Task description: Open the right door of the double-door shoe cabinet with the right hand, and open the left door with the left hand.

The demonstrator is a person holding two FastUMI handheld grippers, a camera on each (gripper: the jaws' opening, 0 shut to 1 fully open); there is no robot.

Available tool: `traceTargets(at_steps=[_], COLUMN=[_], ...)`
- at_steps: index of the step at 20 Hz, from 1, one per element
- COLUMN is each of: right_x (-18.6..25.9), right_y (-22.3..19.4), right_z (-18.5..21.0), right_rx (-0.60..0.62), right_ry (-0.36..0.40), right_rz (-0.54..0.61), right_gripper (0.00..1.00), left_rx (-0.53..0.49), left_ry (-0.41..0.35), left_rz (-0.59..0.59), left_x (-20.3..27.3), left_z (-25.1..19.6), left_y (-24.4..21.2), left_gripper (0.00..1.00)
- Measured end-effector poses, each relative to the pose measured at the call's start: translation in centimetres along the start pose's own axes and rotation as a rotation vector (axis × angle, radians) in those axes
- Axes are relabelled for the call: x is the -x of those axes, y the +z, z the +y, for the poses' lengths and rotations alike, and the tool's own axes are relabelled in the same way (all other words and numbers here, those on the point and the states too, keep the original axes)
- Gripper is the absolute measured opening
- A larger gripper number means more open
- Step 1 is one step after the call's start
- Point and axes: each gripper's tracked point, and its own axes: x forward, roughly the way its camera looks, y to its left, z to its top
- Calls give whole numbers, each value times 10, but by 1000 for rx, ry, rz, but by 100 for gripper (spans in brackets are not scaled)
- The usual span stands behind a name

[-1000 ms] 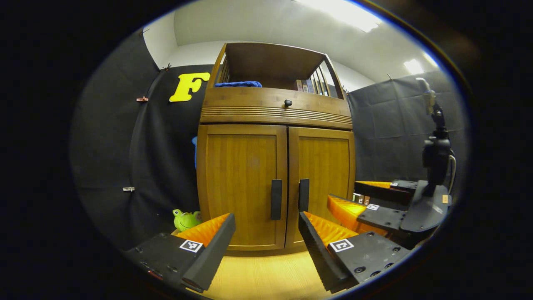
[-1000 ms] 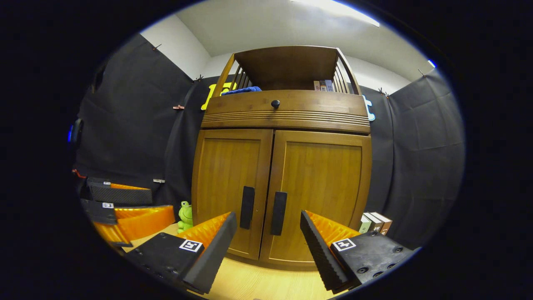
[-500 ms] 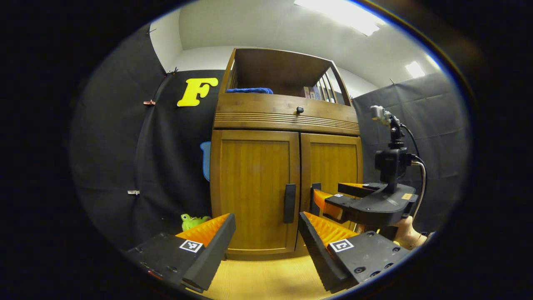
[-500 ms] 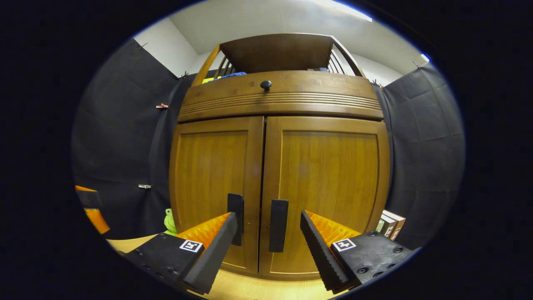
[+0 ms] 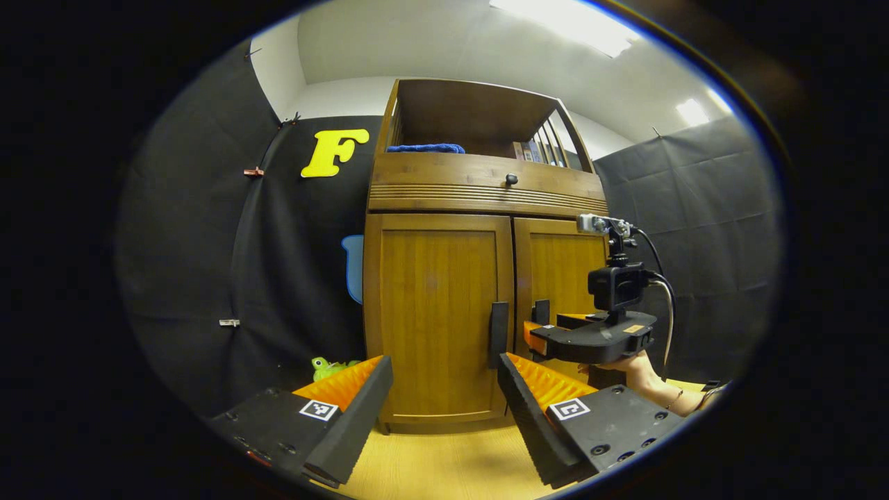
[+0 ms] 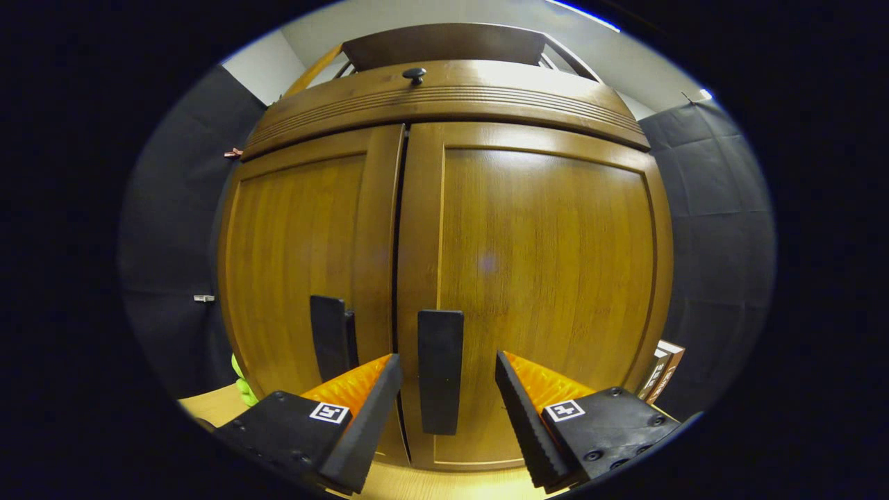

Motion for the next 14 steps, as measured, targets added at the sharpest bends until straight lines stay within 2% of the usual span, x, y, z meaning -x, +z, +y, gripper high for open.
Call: traceTargets(at_steps=[2, 5, 8, 9, 12, 14], right_x=[-9, -8, -12, -8, -2, 7], right_y=[1, 10, 8, 7, 7, 8], right_z=[-1, 7, 6, 8, 7, 7], right_rx=[3, 7, 54, 51, 44, 64], right_ry=[-12, -18, -40, -33, -5, 18], right_rz=[-8, -52, -60, -49, -26, -13], right_gripper=[84, 51, 42, 29, 28, 32], left_rx=[4, -3, -5, 0, 14, 18], left_ry=[-8, -14, -4, -3, 17, 30], left_rz=[13, 28, 32, 34, 40, 39], left_x=[-3, -3, -1, 1, 6, 9], left_z=[0, 3, 8, 9, 14, 18], left_y=[-4, -11, -13, -14, -15, -14], left_gripper=[94, 94, 95, 94, 95, 95])
